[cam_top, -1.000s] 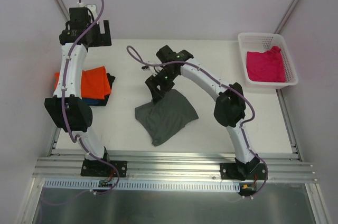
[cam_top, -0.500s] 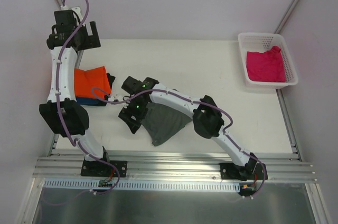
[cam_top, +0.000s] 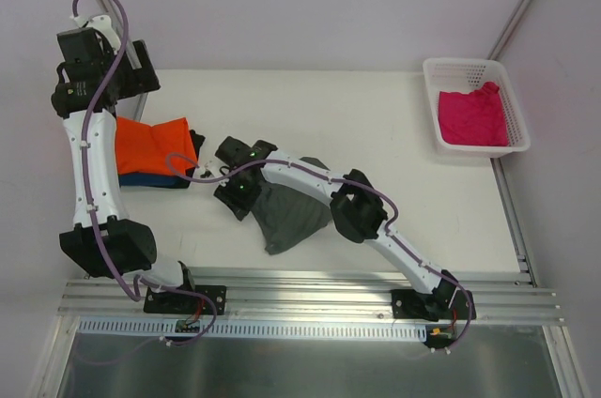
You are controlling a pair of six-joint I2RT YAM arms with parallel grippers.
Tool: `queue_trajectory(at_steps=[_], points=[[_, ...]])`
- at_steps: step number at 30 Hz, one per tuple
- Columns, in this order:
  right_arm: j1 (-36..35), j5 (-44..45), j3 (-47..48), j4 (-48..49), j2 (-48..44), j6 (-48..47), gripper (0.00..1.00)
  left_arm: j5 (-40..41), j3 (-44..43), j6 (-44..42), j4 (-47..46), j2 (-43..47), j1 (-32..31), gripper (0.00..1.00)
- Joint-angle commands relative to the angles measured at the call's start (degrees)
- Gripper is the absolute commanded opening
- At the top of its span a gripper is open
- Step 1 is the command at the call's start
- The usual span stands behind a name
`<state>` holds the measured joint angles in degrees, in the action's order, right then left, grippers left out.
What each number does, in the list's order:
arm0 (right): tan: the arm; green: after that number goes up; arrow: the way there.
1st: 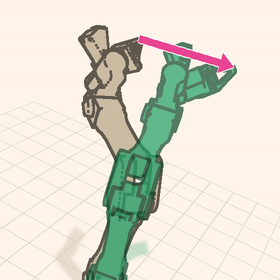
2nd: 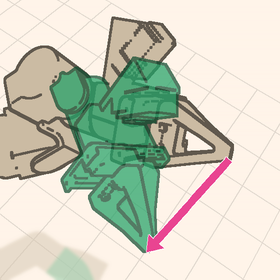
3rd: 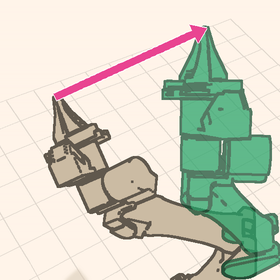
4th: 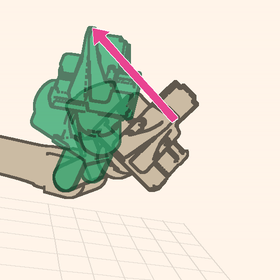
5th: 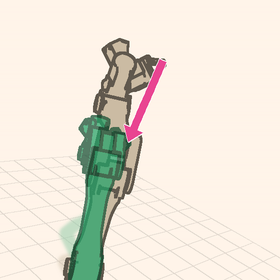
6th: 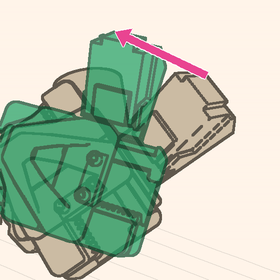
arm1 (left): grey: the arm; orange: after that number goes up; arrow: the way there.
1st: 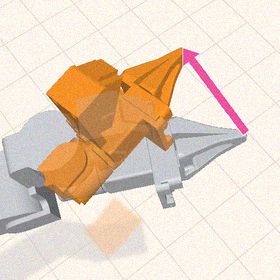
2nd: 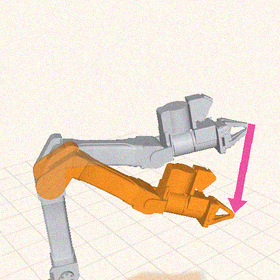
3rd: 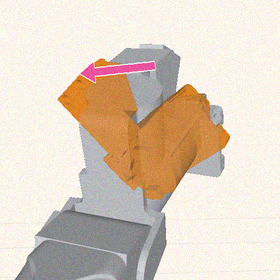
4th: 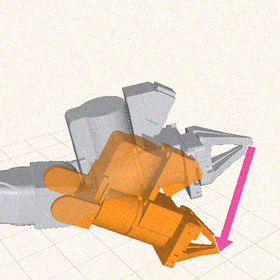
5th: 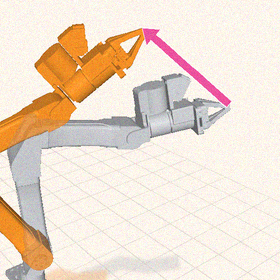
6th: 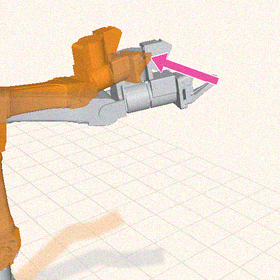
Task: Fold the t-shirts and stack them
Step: Move the tshirt to the center of the board
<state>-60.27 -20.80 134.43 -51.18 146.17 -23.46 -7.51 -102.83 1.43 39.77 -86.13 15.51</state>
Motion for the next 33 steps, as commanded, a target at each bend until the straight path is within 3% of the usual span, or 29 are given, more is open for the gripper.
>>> queue_trajectory(at_steps=[1, 3, 5, 8, 15, 22, 33], points=[[0.24, 6.37, 2.41, 2.13, 0.96, 0.96, 0.45, -2.07, 1.92, 1.64, -0.39, 1.66, 1.02, 0.99], [0.24, 7.52, 2.41, 2.22, 0.79, 0.53, 0.31, -2.42, 2.54, 1.82, -0.22, 1.75, 1.28, 0.99], [0.33, 8.40, 1.80, 2.13, 0.09, -0.44, 0.29, -2.69, 2.81, 1.91, -0.22, 1.75, 1.54, 0.99], [0.59, 10.68, 0.92, 2.22, -2.11, -0.97, 0.32, -3.21, 2.81, 2.17, -0.22, 1.31, 1.72, 0.99], [0.68, 10.08, -1.44, 3.71, -7.73, -1.32, 0.50, -4.36, 1.58, 2.61, -0.22, 0.35, 1.63, 0.99], [0.77, 12.09, -4.97, 7.40, -12.66, -1.15, 0.54, -4.18, 1.93, 2.96, -0.22, 0.96, 1.81, 0.99], [1.03, 13.94, -2.51, 7.14, -4.58, -2.46, 0.58, -3.83, 3.86, 1.56, -0.22, 3.95, 2.07, 0.99]])
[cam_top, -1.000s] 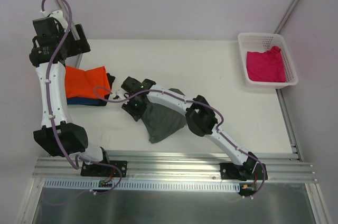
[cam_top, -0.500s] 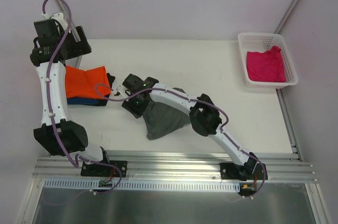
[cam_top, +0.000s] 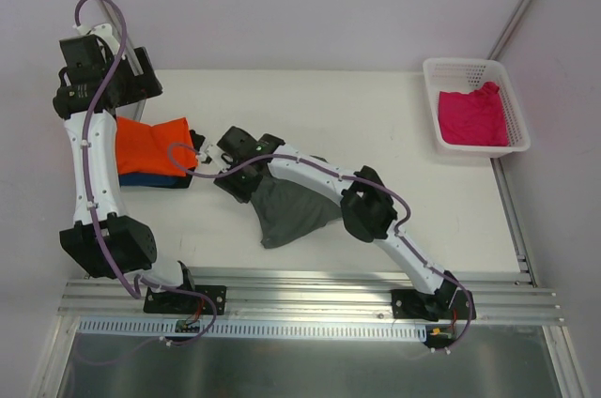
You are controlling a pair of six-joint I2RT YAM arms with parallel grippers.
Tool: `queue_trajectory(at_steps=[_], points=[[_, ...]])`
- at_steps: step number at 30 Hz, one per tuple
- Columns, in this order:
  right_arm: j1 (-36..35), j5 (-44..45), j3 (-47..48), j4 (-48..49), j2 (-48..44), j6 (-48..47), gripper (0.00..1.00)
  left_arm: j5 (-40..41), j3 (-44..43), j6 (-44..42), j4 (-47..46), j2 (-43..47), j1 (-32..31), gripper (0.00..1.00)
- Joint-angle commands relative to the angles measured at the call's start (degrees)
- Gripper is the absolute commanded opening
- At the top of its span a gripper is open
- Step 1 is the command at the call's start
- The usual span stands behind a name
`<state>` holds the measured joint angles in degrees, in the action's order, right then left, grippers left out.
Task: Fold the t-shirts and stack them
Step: Move the tshirt to the center of the board
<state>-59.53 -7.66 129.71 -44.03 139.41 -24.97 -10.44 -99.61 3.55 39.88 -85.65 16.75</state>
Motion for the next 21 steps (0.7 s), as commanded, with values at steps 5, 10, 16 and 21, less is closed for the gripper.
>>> queue_trajectory(at_steps=[5, 10, 16, 21], points=[[0.73, 1.68, 3.88, 0.52, 5.78, -0.96, 0.58, -0.90, 3.02, -1.18, -0.15, 4.79, 0.91, 0.99], [1.17, 2.21, 3.54, 0.96, 5.96, -0.96, 0.55, -1.16, 3.28, -1.18, 0.29, 4.96, 1.09, 0.99], [1.43, 6.33, 1.17, 0.26, 2.54, -1.83, 0.01, -2.83, 2.93, 0.14, 0.46, 3.91, 1.26, 0.99], [3.01, 11.87, -3.41, -0.26, -8.42, -6.04, 0.01, -4.50, 2.23, 0.49, 0.20, 1.02, 1.35, 0.99]])
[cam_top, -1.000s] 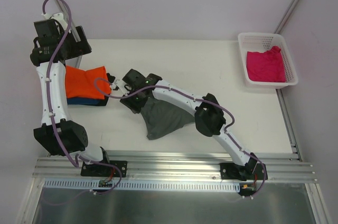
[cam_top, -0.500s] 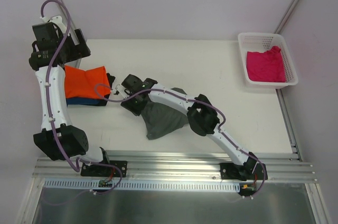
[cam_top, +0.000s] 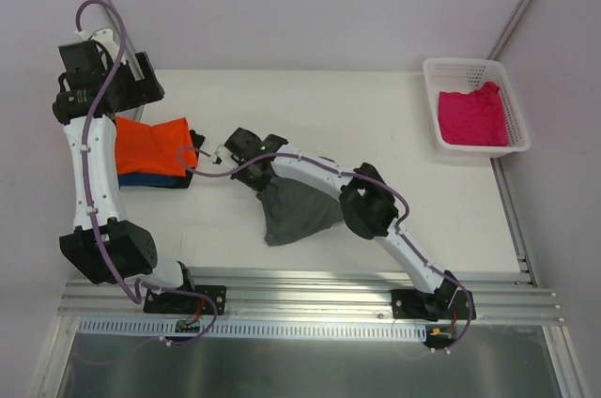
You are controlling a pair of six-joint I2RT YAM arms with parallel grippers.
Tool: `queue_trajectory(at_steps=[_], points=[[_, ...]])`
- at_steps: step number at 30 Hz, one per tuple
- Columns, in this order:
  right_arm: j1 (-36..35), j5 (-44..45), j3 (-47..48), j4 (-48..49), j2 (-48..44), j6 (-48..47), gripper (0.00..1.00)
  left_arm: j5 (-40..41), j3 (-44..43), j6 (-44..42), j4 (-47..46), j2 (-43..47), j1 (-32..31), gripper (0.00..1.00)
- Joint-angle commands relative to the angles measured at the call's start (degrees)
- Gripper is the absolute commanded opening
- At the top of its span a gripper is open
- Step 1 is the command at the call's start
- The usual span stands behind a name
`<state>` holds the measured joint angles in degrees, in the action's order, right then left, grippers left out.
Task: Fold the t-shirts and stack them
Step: Move the tshirt to the center of the board, then flatten the tshirt out
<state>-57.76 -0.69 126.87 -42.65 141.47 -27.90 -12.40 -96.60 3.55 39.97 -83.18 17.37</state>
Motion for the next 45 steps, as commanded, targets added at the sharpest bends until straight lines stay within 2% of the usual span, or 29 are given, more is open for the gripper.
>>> queue_trajectory(at_steps=[1, 6, 10, 13, 16, 20, 22, 24, 28, 31, 32, 33, 34, 37, 41, 45], points=[[1.68, 5.17, 0.04, -2.25, -11.99, -3.56, 0.01, -2.71, -0.96, 0.49, -0.06, -1.98, 0.65, 0.99], [4.23, 7.28, 13.39, -7.54, -16.65, -4.09, 0.01, -1.93, -1.31, 1.28, -0.41, -4.88, 0.92, 0.99], [4.32, 7.63, 13.31, -1.12, -23.33, -7.60, 0.01, -1.48, -1.49, 2.25, -0.50, -5.59, 1.00, 0.99], [3.97, 7.98, 15.42, 0.11, -26.67, -8.92, 0.01, -1.31, -2.72, 2.86, -0.50, -6.38, 1.00, 0.99], [4.14, 10.44, 13.50, 0.64, -31.94, -9.71, 0.01, -2.01, -4.91, 4.00, -0.50, -7.79, 0.92, 0.99], [6.16, 14.31, 5.00, 0.47, -40.29, -12.44, 0.00, -3.41, -8.42, 6.46, -0.41, -9.54, 1.00, 0.99], [9.39, 14.22, 0.60, -0.93, -45.30, -13.67, 0.00, -4.29, -9.31, 7.17, -0.50, -10.34, 1.00, 0.99], [12.39, 14.05, -8.07, -2.95, -49.94, -13.32, 0.01, -5.61, -9.92, 6.82, -0.41, -10.78, 1.00, 0.99], [23.71, 9.05, -23.92, -8.13, -55.15, -8.67, 0.01, -9.12, -8.27, 6.03, -0.41, -10.17, 1.00, 0.99], [26.55, 2.72, -33.42, -15.24, -55.08, -8.39, 0.01, -12.46, -7.21, 5.50, -0.15, -9.99, 1.00, 0.99], [26.56, 1.67, -35.70, -18.57, -54.46, -8.83, 0.07, -12.73, -7.03, 5.41, -0.24, -9.81, 1.00, 0.99], [26.56, -1.13, -37.99, -19.74, -53.76, -8.92, 0.21, -12.99, -7.03, 5.50, -0.24, -9.99, 1.00, 0.99], [26.47, -1.50, -41.40, -20.71, -52.80, -8.49, 0.44, -13.00, -7.11, 5.50, -0.15, -10.07, 1.00, 0.99], [26.47, -1.25, -43.38, -17.12, -53.49, -9.01, 0.72, -14.66, -7.20, 5.24, -0.15, -10.25, 1.00, 0.99], [26.47, -2.65, -32.94, -16.85, -46.75, -9.63, 0.73, -15.72, -5.19, 3.40, 0.02, -10.16, 1.00, 0.99], [26.38, -5.63, -24.49, -16.50, -38.24, -9.98, 0.69, -16.60, -2.28, 2.95, 0.38, -9.29, 1.00, 0.99]])
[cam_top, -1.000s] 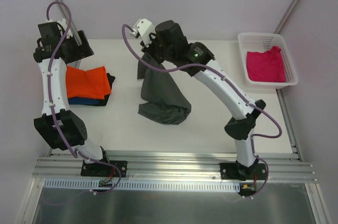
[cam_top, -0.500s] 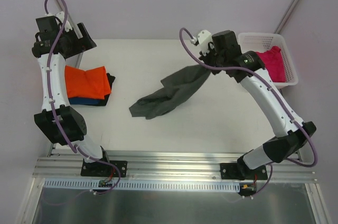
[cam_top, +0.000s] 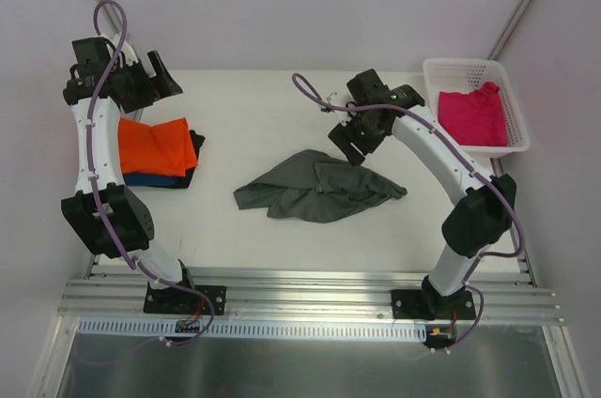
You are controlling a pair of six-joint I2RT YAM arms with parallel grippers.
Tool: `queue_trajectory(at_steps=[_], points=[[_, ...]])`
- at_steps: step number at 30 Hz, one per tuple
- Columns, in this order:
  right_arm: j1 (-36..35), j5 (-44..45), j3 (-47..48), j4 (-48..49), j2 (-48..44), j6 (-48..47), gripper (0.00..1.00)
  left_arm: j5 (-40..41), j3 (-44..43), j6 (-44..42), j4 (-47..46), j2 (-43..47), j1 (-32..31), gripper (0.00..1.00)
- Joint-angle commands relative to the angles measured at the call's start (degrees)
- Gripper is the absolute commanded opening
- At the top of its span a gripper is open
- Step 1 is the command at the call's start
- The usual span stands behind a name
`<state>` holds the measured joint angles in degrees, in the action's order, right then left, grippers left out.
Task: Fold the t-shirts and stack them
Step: Flatten the tshirt out
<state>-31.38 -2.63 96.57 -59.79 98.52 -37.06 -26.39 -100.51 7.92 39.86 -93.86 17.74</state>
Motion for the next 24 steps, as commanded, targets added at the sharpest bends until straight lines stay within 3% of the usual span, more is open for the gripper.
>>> queue_trajectory(at_steps=[1, 10, 24], points=[[0.00, -4.65, 7.47, 0.47, 6.40, -0.91, 0.66, -2.87, 2.33, -1.42, 0.49, 1.66, 0.55, 0.99], [-1.93, -13.97, 14.43, 5.46, 19.33, -10.74, 0.58, -1.38, 4.44, -2.30, 0.57, 5.44, 0.63, 0.99], [-3.08, -18.81, 19.27, 4.86, 24.52, -13.65, 0.53, 2.13, 5.94, -3.79, 0.84, 7.82, 0.63, 0.99]])
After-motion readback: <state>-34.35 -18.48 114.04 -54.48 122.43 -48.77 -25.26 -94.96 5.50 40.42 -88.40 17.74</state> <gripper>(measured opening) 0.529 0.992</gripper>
